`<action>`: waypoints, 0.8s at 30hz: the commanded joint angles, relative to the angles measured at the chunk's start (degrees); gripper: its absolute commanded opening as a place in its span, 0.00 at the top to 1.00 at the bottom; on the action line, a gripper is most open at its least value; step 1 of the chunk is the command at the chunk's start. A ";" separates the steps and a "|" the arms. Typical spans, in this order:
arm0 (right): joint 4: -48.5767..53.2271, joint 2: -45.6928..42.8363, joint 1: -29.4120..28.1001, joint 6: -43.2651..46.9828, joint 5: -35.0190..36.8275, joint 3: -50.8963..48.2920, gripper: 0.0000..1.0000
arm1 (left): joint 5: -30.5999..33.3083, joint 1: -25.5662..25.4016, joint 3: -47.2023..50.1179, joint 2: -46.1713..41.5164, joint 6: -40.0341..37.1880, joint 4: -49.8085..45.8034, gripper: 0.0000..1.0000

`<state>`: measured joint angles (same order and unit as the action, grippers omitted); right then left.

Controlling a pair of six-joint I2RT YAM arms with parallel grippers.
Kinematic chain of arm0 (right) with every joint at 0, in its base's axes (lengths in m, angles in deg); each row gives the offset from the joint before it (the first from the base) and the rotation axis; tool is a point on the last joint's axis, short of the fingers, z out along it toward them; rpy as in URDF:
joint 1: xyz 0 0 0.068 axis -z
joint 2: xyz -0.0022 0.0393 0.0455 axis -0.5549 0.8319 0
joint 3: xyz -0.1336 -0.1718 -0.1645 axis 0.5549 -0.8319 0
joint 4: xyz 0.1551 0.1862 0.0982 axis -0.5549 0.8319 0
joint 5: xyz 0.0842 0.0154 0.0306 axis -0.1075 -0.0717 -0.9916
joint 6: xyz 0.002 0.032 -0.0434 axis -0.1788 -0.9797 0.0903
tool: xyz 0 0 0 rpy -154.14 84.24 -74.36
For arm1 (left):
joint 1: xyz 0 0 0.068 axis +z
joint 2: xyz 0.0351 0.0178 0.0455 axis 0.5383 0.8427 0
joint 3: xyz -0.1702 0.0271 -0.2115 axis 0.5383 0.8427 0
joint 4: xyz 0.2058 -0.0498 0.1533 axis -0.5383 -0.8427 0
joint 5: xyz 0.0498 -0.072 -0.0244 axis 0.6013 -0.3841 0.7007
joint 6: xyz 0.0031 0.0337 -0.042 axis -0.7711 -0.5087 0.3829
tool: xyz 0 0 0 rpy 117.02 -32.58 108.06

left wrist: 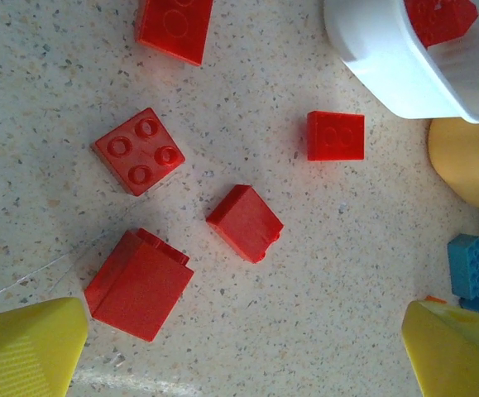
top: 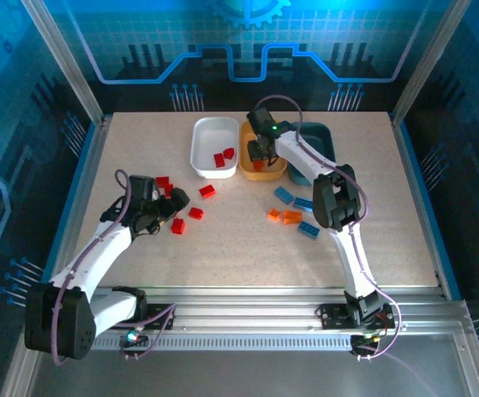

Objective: Sort the legos into containers by color

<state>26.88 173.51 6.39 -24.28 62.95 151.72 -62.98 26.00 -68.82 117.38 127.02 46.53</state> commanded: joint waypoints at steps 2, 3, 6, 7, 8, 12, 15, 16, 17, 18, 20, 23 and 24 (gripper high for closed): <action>-0.83 -10.00 -0.15 -0.20 -1.09 -5.19 0.43 | 0.11 0.42 -0.01 3.10 -1.02 -0.39 0.01; -1.75 -12.58 -0.26 -0.39 -1.11 -7.73 0.43 | 0.17 0.42 -0.19 4.09 -1.21 -0.31 0.01; -5.86 -21.40 -0.76 -2.04 -2.32 -18.10 0.42 | 1.39 0.42 -0.53 7.55 -1.90 0.06 0.03; -7.45 -24.71 -1.03 -2.91 -3.00 -22.57 0.42 | 1.70 0.46 -0.78 9.16 -2.51 0.27 0.06; -8.88 -27.40 -1.37 -3.52 -3.33 -26.43 0.41 | 1.85 0.42 -1.25 10.71 -3.18 0.17 0.09; -12.61 -37.03 -2.22 -5.77 -4.64 -41.05 0.41 | 2.68 -0.79 -4.42 18.63 -5.80 -0.37 0.18; -13.18 -41.84 -2.13 -6.84 -5.22 -49.40 0.41 | 5.94 -2.96 -8.42 23.16 -8.11 -3.32 0.19; -13.06 -43.29 -2.13 -7.02 -5.29 -51.48 0.41 | 7.54 -3.82 -9.45 24.05 -8.81 -4.27 0.20; -12.89 -44.59 -2.09 -7.06 -5.28 -53.02 0.41 | 8.98 -4.49 -9.82 24.61 -9.29 -4.73 0.20; -12.58 -45.88 -2.05 -7.11 -5.08 -54.48 0.41 | 10.11 -4.97 -10.28 25.16 -9.70 -5.29 0.21; -12.35 -48.34 -1.88 -6.96 -4.76 -56.67 0.41 | 11.48 -5.77 -10.57 25.81 -10.14 -6.04 0.24; -11.68 -50.39 -1.61 -6.78 -4.71 -57.83 0.41 | 13.72 -7.52 -10.72 26.11 -10.81 -7.38 0.28; -11.52 -50.81 -1.61 -6.63 -4.75 -57.83 0.41 | 14.99 -8.43 -10.87 26.03 -11.30 -8.19 0.27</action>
<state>16.17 126.17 4.51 -30.33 58.66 93.82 -52.73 19.25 -78.31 142.54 118.32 42.77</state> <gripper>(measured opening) 0.589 0.729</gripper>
